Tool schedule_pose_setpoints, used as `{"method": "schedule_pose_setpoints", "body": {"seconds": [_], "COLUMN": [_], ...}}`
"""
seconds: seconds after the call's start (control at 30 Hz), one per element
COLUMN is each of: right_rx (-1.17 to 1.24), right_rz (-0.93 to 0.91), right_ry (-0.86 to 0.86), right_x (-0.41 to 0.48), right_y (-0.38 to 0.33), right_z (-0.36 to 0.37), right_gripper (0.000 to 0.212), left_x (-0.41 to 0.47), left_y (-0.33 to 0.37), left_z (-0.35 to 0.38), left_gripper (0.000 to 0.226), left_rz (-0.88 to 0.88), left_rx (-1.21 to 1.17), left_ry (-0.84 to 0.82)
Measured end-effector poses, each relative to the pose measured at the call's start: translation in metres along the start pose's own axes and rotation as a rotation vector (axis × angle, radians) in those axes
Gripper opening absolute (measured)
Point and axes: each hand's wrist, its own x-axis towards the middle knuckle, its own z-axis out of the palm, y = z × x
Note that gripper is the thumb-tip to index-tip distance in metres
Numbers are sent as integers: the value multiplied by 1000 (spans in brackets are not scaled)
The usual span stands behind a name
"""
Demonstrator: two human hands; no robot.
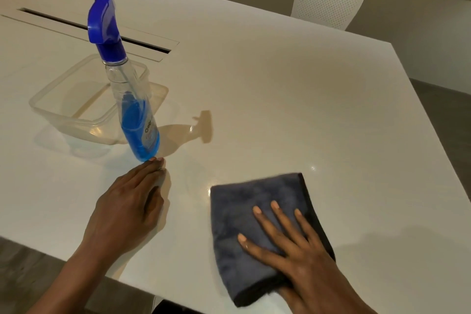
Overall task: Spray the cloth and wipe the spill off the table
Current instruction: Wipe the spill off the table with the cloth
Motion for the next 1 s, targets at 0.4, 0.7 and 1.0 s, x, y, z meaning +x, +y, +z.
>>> {"method": "schedule_pose_setpoints", "body": {"seconds": [0.4, 0.7, 1.0], "right_rx": [158, 65, 121], "right_rz": [273, 545, 499], "right_ry": [-22, -7, -78], "right_x": [91, 91, 53], "right_y": [124, 134, 35], "right_z": [0, 7, 0], "right_gripper": [63, 64, 69], "left_x": [-2, -3, -1], "left_y": [8, 4, 6], "left_z": [-7, -4, -7], "left_gripper": [57, 58, 59], "left_rz": [-21, -20, -28], "left_rx": [-18, -22, -9], "left_ry": [9, -6, -11]}}
